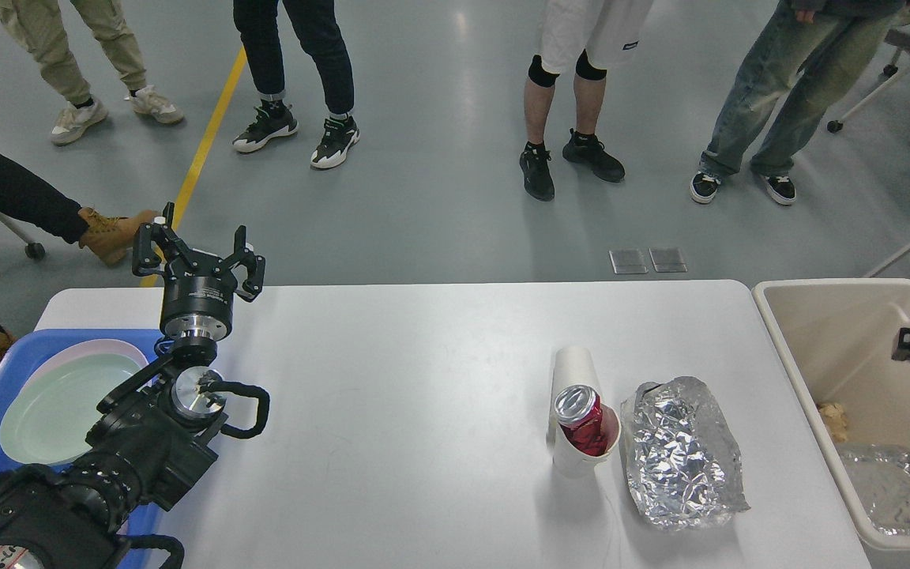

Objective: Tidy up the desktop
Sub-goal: 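Raise the right gripper out of the bin and back over the table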

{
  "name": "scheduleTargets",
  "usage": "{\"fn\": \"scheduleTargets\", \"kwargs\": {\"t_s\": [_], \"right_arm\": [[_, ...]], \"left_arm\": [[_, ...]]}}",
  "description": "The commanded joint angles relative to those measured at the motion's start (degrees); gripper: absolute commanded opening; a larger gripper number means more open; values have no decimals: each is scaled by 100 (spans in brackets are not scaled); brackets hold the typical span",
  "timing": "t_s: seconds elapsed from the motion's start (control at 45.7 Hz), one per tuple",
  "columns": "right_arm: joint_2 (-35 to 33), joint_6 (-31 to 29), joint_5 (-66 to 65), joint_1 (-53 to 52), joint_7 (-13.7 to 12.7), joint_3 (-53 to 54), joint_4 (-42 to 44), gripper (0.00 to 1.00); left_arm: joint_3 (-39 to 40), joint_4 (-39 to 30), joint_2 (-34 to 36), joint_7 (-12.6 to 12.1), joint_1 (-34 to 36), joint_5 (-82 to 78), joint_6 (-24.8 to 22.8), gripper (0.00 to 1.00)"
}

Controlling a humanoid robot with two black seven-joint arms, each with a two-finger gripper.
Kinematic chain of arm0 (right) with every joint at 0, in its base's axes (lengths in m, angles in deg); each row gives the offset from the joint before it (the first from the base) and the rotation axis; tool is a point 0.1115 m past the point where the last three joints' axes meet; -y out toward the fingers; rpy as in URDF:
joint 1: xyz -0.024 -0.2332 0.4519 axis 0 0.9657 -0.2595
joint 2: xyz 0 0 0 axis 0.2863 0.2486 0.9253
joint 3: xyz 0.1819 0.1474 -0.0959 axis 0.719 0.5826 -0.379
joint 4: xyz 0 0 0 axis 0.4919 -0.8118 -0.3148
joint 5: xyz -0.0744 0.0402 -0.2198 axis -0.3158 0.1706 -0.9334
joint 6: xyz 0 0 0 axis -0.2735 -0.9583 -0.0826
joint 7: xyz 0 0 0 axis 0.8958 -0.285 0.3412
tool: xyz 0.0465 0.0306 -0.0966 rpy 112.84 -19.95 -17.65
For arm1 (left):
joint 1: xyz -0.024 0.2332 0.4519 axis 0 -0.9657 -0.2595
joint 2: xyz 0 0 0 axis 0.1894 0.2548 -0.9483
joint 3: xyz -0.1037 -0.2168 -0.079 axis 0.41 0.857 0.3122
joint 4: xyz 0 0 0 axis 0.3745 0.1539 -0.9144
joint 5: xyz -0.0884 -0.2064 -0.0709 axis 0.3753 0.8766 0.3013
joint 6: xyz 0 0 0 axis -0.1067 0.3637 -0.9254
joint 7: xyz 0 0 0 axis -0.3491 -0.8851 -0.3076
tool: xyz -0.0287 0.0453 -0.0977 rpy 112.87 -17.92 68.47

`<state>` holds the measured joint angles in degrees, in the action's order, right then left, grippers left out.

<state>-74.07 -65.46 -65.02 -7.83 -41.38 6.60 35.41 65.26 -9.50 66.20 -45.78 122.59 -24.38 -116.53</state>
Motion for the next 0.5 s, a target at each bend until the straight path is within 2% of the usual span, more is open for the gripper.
{"fn": "scheduleTargets", "kwargs": {"t_s": [0.0,0.241,0.482], "right_arm": [[-18,-1057,26,-1441,12,-629,-496,100],[403,-2955,61,-3534,12,-964,-1463,100],[922,-3008,210,-4291,38,-850,-1807,100]], "left_arm": [[0,0,0,0,0,0,-7,96],[0,0,0,0,0,0,2,96],[0,0,0,0,0,0,2,96]]}}
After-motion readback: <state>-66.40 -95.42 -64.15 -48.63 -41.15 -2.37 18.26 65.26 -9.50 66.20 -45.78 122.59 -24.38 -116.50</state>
